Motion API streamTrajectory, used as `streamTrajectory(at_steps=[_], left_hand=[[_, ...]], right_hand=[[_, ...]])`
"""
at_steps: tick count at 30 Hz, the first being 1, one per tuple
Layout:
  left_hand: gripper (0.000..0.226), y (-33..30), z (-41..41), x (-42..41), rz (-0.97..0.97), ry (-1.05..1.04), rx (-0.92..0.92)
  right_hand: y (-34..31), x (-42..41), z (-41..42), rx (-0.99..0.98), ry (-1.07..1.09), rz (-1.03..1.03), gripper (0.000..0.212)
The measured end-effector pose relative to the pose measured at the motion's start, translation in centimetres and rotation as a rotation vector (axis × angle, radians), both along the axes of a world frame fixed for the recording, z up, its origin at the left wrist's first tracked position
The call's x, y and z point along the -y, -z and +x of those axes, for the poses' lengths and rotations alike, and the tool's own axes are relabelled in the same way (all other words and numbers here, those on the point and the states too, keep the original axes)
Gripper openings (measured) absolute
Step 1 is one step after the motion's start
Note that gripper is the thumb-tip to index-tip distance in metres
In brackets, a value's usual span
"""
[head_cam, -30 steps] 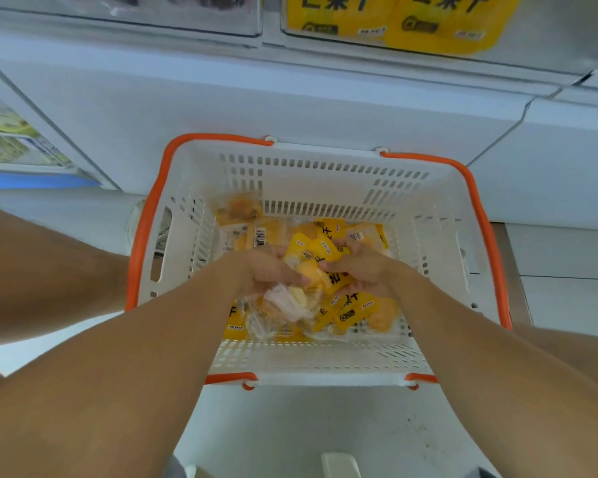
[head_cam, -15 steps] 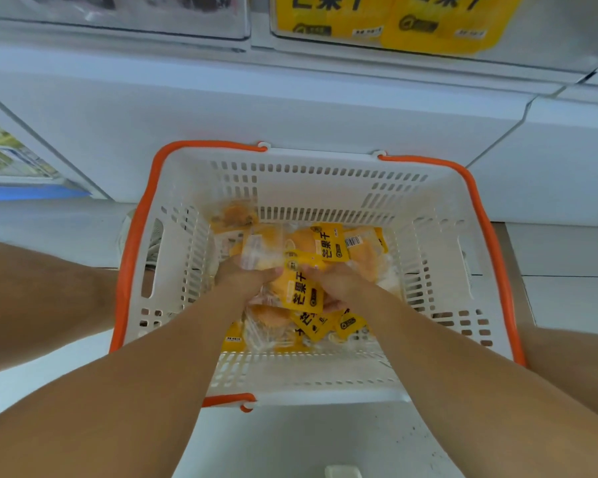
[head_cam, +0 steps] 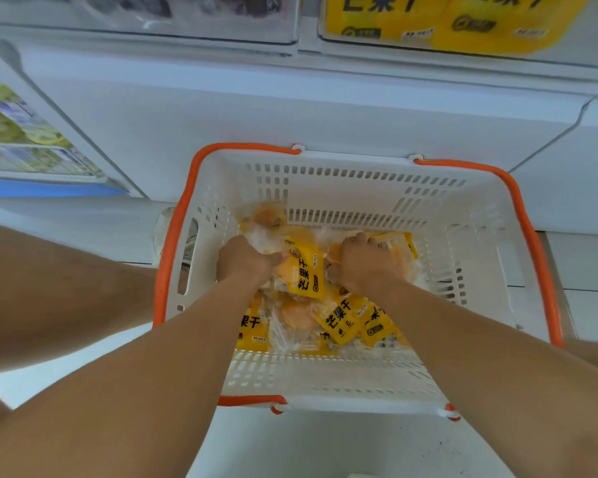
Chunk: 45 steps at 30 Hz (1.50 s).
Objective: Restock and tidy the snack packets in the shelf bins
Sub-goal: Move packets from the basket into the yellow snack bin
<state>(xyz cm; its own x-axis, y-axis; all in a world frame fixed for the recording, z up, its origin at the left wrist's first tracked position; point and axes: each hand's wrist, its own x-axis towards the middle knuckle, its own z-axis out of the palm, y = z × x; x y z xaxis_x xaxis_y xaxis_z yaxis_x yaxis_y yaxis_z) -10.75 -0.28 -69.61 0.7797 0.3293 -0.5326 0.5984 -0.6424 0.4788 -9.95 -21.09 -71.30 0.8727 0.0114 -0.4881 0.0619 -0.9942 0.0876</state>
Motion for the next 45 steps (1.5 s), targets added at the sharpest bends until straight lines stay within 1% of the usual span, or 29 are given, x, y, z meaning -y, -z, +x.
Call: streamTrajectory(at_steps=[3, 5, 7, 8, 9, 10, 11, 12, 13, 14, 15, 17, 19, 22, 24, 25, 27, 28, 30, 31, 32, 34, 36, 38, 39, 40, 42, 44, 45], left_hand=[[0.086, 0.3, -0.2, 1.0, -0.087, -0.099, -0.008], [0.086, 0.5, 0.0, 1.5, -0.159, -0.195, -0.035], [0.089, 0.8, 0.2, 1.9, -0.193, -0.228, -0.071], [0.089, 0.6, 0.2, 2.2, -0.211, -0.192, -0.095], [0.089, 0.2, 0.1, 2.7, -0.23, -0.131, -0.128], [0.086, -0.3, -0.1, 3.3, -0.273, -0.09, -0.157], [0.08, -0.5, -0.2, 3.7, -0.327, -0.078, -0.177], [0.071, -0.3, -0.3, 4.1, -0.416, -0.134, -0.195], [0.059, 0.1, -0.4, 4.2, -0.529, -0.254, -0.231], [0.046, 0.3, -0.7, 4.1, -0.64, -0.399, -0.266], [0.038, 0.6, -1.0, 3.8, -0.722, -0.521, -0.297], [0.037, 1.1, -1.7, 3.1, -0.895, -0.687, -0.328], [0.048, 1.2, -2.2, 2.7, -1.021, -0.686, -0.33], [0.066, 1.0, -2.3, 2.9, -1.014, -0.516, -0.332], [0.09, 1.3, -2.1, 3.4, -0.964, -0.431, -0.278], [0.094, 1.7, -2.1, 3.5, -0.938, -0.435, -0.234], [0.08, 2.2, -1.9, 3.7, -0.936, -0.492, -0.137], [0.074, 2.1, -1.9, 3.9, -0.967, -0.523, -0.111], [0.066, 2.2, -1.7, 4.2, -1.02, -0.577, -0.08], [0.063, 2.7, -1.6, 4.2, -1.034, -0.59, -0.078], [0.063, 3.1, -1.5, 4.3, -1.039, -0.589, -0.081], [0.078, 3.3, -1.2, 4.5, -1.044, -0.546, -0.102], [0.088, 3.5, -0.9, 4.9, -1.036, -0.486, -0.118], [0.075, 2.9, -0.7, 5.4, -0.999, -0.432, -0.097], [0.067, 2.5, -0.6, 5.6, -0.98, -0.396, -0.087], [0.067, 2.4, -0.5, 5.8, -0.972, -0.352, -0.084], [0.082, 1.9, -0.1, 6.1, -0.967, -0.273, -0.106], [0.093, 0.4, 0.6, 6.5, -0.959, -0.202, -0.111], [0.1, -0.7, 1.1, 6.7, -1.01, -0.18, -0.103]], right_hand=[[-1.2, 1.0, -1.6, 0.029, 0.065, -0.027, 0.024], [-1.5, 2.6, -2.2, 0.08, 0.215, 0.016, 0.016], [-1.8, 4.1, -2.2, 0.215, 0.386, 0.213, 0.023], [-2.0, 4.5, -2.2, 0.297, 0.406, 0.341, 0.038], [-2.2, 4.6, -2.3, 0.355, 0.371, 0.445, 0.05], [-2.5, 4.3, -2.6, 0.372, 0.267, 0.496, 0.055], [-2.9, 3.8, -2.8, 0.364, 0.121, 0.5, 0.051], [-3.0, 3.1, -3.0, 0.336, -0.043, 0.457, 0.043], [-3.0, 2.3, -3.2, 0.277, -0.169, 0.402, 0.035], [-2.8, 1.6, -3.3, 0.203, -0.233, 0.374, 0.031], [-2.5, 1.1, -3.3, 0.109, -0.216, 0.387, 0.033], [-1.8, 0.5, -3.3, -0.064, -0.038, 0.568, 0.052], [-1.2, 0.2, -3.2, -0.139, 0.09, 0.711, 0.063], [-0.4, 0.3, -2.7, -0.196, 0.295, 0.885, 0.07], [-0.3, 0.5, -2.5, -0.234, 0.442, 1.015, 0.083], [-0.4, 0.6, -2.4, -0.245, 0.514, 1.087, 0.09], [-0.6, 0.4, -2.4, -0.209, 0.62, 1.173, 0.104], [-0.5, 0.4, -2.3, -0.16, 0.617, 1.136, 0.106], [-0.2, 0.5, -1.8, -0.066, 0.474, 0.89, 0.104], [-0.1, 0.6, -1.8, -0.061, 0.402, 0.788, 0.104], [-0.3, 0.6, -1.8, -0.093, 0.38, 0.767, 0.107], [-0.7, 0.6, -1.7, -0.187, 0.442, 0.908, 0.11], [-1.0, 0.5, -1.8, -0.221, 0.52, 1.043, 0.102], [-1.0, 0.5, -2.1, -0.212, 0.589, 1.099, 0.095], [-0.8, 0.6, -2.2, -0.22, 0.611, 1.103, 0.095], [-0.8, 0.7, -2.3, -0.237, 0.613, 1.118, 0.1], [-1.4, 1.1, -2.3, -0.349, 0.638, 1.14, 0.11], [-2.9, 1.7, -2.2, -0.404, 0.642, 1.179, 0.102], [-3.9, 2.2, -2.0, -0.387, 0.667, 1.202, 0.097]])
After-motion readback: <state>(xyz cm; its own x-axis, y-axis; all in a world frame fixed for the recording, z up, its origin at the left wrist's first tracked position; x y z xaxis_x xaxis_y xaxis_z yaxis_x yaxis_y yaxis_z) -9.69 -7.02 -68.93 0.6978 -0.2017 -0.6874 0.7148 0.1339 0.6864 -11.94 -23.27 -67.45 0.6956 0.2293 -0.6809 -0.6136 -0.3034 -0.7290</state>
